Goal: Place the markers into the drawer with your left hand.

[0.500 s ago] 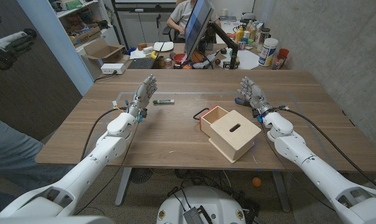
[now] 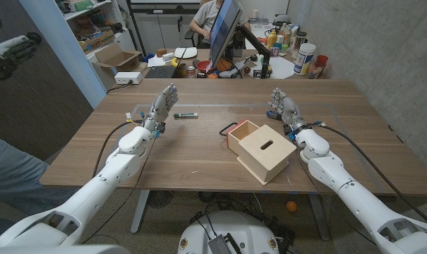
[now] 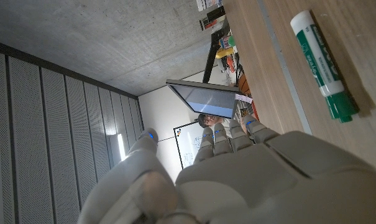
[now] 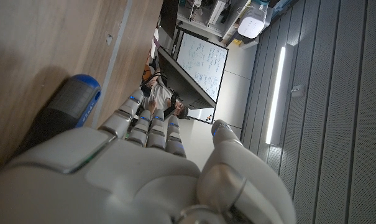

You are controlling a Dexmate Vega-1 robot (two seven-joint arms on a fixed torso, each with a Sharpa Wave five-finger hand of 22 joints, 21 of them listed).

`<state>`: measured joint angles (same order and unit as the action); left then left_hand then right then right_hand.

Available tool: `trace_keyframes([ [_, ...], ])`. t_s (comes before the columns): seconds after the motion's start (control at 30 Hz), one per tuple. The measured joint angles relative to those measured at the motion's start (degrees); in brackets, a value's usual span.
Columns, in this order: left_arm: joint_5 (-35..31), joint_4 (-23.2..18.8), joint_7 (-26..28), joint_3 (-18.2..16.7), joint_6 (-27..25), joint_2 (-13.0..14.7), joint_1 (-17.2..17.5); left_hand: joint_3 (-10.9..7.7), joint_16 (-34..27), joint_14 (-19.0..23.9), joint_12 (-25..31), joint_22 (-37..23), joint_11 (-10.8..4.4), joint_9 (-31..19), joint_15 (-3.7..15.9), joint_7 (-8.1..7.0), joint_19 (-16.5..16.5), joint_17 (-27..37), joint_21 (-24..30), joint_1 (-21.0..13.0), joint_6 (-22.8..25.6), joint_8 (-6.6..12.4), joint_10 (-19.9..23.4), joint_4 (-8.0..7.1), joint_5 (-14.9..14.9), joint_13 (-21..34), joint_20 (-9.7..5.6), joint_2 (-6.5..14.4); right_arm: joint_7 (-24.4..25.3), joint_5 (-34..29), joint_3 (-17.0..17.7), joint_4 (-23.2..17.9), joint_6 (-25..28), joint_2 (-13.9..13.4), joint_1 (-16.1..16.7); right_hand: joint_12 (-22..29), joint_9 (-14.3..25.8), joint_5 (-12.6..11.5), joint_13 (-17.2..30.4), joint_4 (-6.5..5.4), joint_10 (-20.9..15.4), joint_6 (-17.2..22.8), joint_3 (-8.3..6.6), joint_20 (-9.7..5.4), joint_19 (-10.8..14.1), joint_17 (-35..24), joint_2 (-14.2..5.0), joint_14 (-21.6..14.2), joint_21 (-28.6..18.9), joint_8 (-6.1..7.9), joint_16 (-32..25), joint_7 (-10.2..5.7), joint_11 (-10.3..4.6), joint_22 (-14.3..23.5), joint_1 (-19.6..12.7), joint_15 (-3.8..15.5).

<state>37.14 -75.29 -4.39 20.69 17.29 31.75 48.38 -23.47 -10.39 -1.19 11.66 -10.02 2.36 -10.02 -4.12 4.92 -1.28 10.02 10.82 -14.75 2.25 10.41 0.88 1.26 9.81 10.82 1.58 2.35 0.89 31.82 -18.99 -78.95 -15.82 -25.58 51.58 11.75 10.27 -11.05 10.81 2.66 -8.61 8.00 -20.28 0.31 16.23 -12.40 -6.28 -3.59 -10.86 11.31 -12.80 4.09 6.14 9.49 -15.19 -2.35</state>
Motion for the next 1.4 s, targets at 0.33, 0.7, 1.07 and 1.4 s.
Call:
trace_keyframes([
  [0.33,-2.38,-1.34,0.10,0.84,-1.55,2.38,-0.33,-0.62,0.00,0.00,0.00,0.00,0.31,0.00,0.00,0.00,0.15,0.00,0.00,-1.24,0.42,0.41,-0.31,1.13,0.00,0.00,-0.15,0.64,1.42,-1.91,1.35,-1.29,-0.35,0.49,1.13,0.00,0.00,0.00,-0.01,0.00,-1.53,1.02,0.01,-0.01,0.63,0.16,0.00,-1.04,0.00,0.00,0.00,-0.40,-0.10,-0.01,0.00,0.41],
  [0.7,-6.15,-3.00,0.69,2.17,-4.03,4.60,-1.67,-1.38,0.00,-0.30,0.00,0.01,0.84,0.01,-0.29,0.19,-0.11,-0.01,0.00,-3.41,0.63,0.41,-0.40,3.17,0.00,-0.01,0.06,0.69,1.80,-2.94,2.94,-1.99,-0.77,-0.40,1.26,0.00,-0.01,0.00,-0.01,0.01,-1.84,1.65,0.01,-0.01,1.03,0.01,0.00,-1.65,0.00,0.45,0.00,-0.41,-0.40,-0.01,0.00,0.41],
  [1.07,-10.46,-7.74,2.72,3.83,-7.85,8.01,-2.85,-2.48,0.00,0.00,-0.01,0.16,1.04,-0.22,-0.58,0.50,-0.45,-0.01,0.00,-7.84,0.93,0.62,-0.41,6.34,0.45,0.27,-0.20,0.83,-0.03,-1.77,4.02,-0.91,-1.02,-0.86,0.69,0.00,-0.01,0.00,-0.02,0.01,-2.07,1.95,0.01,-0.01,1.03,0.00,0.00,-1.64,0.00,0.45,0.00,-0.71,-0.17,-0.01,0.00,0.41],
  [1.4,-19.71,-12.75,5.74,5.55,-14.87,12.03,-4.45,-3.70,0.00,0.20,0.00,0.16,0.82,-0.26,-0.38,-0.85,-0.74,-0.01,0.00,-12.31,2.28,1.07,-0.62,8.49,0.84,0.27,0.09,0.76,-1.01,-1.01,4.84,0.38,-1.59,-0.31,0.13,0.00,-0.01,-0.22,-0.02,0.01,-2.45,2.46,0.01,-0.01,1.02,0.01,0.00,-1.86,0.00,0.45,0.00,-0.81,-0.40,-0.02,0.00,0.19],
])
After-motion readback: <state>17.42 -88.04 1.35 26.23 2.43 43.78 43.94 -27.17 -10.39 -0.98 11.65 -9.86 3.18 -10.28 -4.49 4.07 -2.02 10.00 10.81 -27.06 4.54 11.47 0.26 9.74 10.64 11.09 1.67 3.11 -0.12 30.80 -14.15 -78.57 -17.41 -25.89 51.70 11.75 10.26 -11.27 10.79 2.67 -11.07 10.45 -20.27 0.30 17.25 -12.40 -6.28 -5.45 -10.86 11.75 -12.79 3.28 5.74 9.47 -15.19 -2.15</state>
